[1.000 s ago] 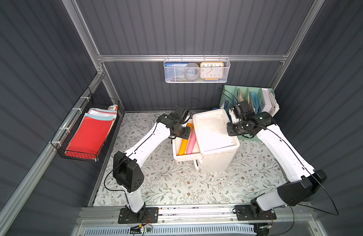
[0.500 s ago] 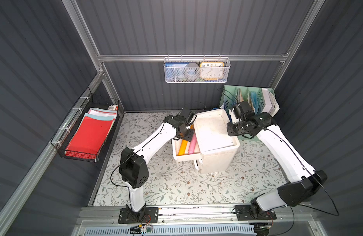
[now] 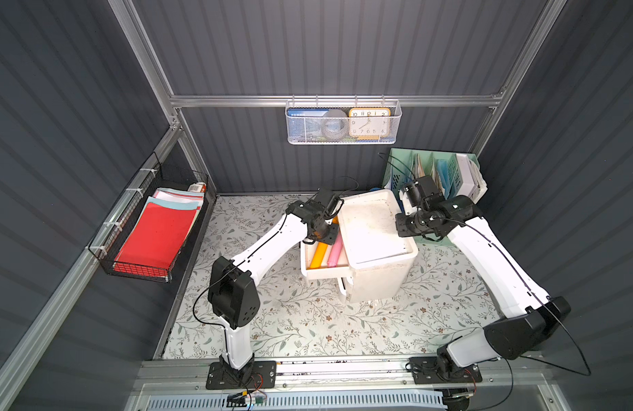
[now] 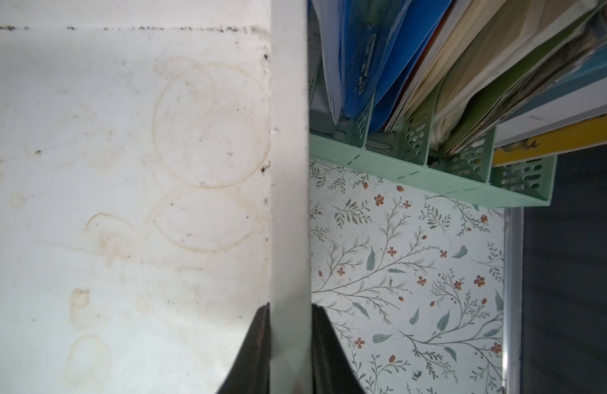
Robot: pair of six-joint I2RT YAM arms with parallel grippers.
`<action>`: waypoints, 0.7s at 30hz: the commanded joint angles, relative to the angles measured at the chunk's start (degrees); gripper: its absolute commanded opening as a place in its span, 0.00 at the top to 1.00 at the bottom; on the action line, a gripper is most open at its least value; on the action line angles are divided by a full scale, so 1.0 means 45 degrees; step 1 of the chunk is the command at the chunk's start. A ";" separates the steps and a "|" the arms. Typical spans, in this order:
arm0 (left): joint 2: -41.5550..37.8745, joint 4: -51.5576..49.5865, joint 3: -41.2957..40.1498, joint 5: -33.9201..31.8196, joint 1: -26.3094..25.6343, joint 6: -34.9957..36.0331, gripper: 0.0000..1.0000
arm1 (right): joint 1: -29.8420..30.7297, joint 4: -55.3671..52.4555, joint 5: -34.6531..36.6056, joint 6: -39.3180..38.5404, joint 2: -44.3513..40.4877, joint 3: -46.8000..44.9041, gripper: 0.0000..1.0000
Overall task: Take the microphone out of the drawer
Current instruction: Pick up the microphone from the drawer.
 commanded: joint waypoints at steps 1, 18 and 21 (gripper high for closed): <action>-0.0688 -0.0383 0.0039 -0.0918 0.0070 0.0363 0.66 | -0.0198 0.0006 0.0409 0.0258 0.0138 -0.0289 0.88; -0.1155 -0.0736 0.0515 -0.1725 0.0064 -0.0296 0.69 | -0.0192 -0.0009 0.0408 0.0161 0.0143 -0.0201 0.88; -0.1285 -0.0692 0.0700 -0.1863 0.0081 -0.0491 0.69 | -0.0187 -0.0039 0.0408 0.0180 0.0133 -0.0148 0.88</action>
